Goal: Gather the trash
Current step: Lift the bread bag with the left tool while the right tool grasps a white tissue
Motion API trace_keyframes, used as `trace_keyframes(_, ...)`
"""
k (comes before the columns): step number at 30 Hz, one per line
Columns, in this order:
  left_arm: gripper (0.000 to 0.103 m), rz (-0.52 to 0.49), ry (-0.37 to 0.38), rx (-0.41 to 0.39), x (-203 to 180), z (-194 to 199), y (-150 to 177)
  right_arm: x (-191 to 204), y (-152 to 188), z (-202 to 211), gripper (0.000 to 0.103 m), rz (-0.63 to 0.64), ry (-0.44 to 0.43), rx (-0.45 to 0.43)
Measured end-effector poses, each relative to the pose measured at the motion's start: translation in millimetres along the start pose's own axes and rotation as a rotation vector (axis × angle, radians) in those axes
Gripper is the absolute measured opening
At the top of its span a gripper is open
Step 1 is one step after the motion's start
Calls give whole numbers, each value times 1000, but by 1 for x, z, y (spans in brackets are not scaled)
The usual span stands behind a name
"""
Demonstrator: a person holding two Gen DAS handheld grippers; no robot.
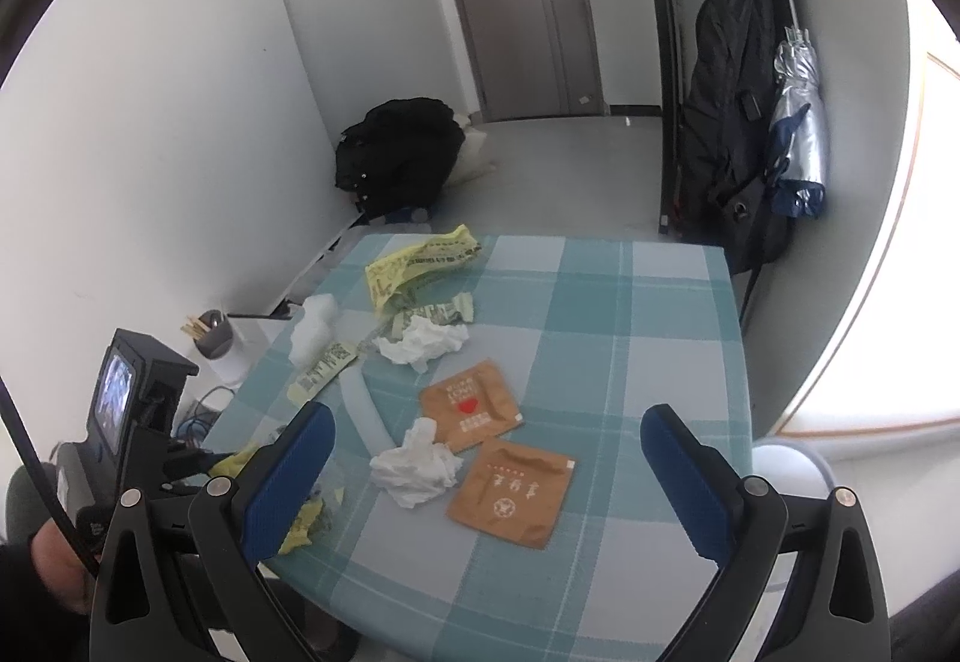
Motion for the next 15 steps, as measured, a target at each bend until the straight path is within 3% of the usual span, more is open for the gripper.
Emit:
trace_keyframes(6,25,36,14,-20,1,6,-7,-5,4,-2,103,-10,12,21)
trace_keyframes(15,24,133,127,-85,2,28,-21,-18,12,-3,103,-112,-14,65)
Point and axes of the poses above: each gripper's, at about its wrist camera, not at the fingertips, and z roughly against the way its jaws point, x to its left, y to its underside, the point moved 10 cm from there along -z, roughly the way its jaws point, and after that the axes turned 6 degrees about -x, right-handed, at the moved point
